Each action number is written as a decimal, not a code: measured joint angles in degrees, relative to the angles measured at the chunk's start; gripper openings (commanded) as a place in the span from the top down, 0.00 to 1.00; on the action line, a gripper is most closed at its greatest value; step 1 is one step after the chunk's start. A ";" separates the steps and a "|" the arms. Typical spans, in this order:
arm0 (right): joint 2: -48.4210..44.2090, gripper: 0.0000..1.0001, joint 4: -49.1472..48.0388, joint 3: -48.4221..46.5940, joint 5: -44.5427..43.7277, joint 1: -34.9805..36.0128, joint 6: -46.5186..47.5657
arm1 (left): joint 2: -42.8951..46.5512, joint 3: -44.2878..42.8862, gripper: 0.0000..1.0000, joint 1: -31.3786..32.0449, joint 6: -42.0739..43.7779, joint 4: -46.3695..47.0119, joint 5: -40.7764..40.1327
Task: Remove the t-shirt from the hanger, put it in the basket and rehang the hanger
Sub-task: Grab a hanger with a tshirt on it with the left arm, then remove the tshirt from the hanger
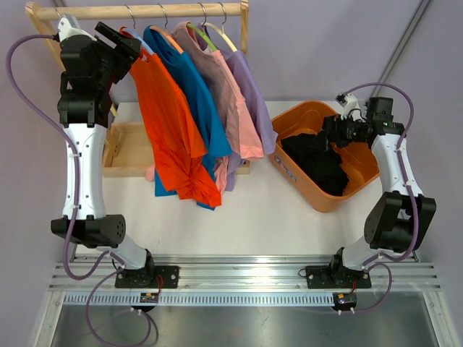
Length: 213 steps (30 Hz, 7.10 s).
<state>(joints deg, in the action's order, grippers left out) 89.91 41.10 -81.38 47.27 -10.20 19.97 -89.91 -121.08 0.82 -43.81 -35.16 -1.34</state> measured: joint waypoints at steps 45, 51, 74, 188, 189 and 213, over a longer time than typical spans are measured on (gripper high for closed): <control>-3.10 0.06 -1.03 0.85 0.92 0.00 -0.28 | -9.86 2.01 1.00 -3.17 -16.98 17.49 17.79; -3.52 0.06 -1.01 0.96 1.46 0.00 -0.24 | -8.81 3.54 1.00 -4.46 -19.37 18.84 19.63; -5.20 0.07 9.01 -0.55 8.22 0.22 12.26 | 6.75 20.50 1.00 -8.79 -25.75 26.80 31.85; 5.64 1.00 -6.93 -56.76 -9.77 64.94 -17.00 | 43.21 62.84 1.00 9.31 -25.66 74.42 64.04; 5.62 1.00 -6.40 -56.76 -9.40 64.94 -16.70 | 43.17 63.67 1.00 9.35 -26.12 75.80 63.87; 10.38 1.00 -5.53 -70.62 -10.62 55.08 -20.52 | 38.14 80.63 1.00 9.57 -34.75 105.33 56.19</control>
<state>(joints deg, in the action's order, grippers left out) 100.29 35.57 -152.00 36.64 44.88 -0.56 -51.77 -40.45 10.39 -78.56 70.17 54.85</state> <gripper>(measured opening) 0.010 0.053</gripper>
